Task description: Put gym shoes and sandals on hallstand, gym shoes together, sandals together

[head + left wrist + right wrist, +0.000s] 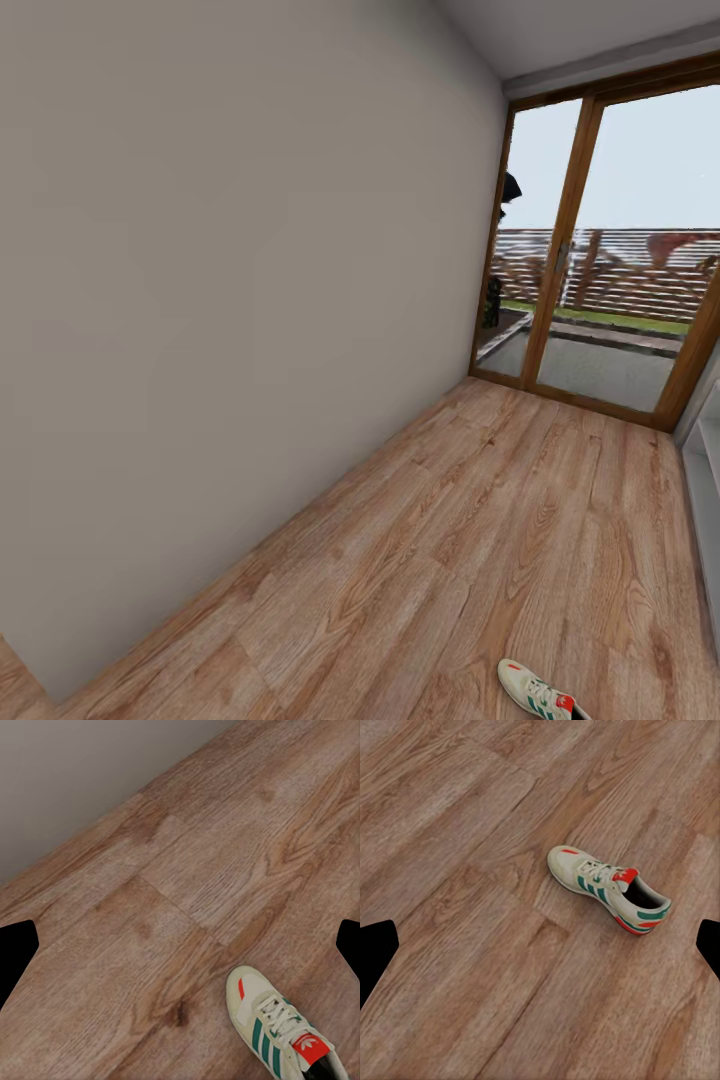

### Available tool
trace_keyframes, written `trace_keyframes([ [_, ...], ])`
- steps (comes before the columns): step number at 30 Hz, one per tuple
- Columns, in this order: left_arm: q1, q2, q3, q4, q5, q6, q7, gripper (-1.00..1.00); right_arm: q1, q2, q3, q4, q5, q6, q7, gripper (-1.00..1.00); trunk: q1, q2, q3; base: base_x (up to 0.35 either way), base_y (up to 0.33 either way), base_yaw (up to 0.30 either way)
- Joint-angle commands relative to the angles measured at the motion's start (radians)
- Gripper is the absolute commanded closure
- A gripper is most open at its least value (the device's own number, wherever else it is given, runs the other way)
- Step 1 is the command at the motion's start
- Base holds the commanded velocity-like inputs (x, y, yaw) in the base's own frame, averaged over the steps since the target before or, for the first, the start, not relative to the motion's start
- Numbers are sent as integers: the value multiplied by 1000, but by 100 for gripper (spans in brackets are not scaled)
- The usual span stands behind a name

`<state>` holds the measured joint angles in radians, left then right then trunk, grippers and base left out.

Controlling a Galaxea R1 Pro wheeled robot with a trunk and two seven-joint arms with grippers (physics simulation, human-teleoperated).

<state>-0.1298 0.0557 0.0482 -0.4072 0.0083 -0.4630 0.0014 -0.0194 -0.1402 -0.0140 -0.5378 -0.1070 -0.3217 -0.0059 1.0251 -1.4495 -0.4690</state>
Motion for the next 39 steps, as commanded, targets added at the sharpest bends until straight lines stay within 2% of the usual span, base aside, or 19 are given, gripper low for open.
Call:
trace_keyframes([
  [1,-1,0,1,1,0,-3,0,-100,-1,-1,2,1,-10,-4,0,-100,0,-1,-1,6,-4,0],
  [39,-1,0,1,1,1,-5,0,-100,-1,-1,-3,0,-14,-2,-6,-100,0,-1,-1,26,-32,0],
])
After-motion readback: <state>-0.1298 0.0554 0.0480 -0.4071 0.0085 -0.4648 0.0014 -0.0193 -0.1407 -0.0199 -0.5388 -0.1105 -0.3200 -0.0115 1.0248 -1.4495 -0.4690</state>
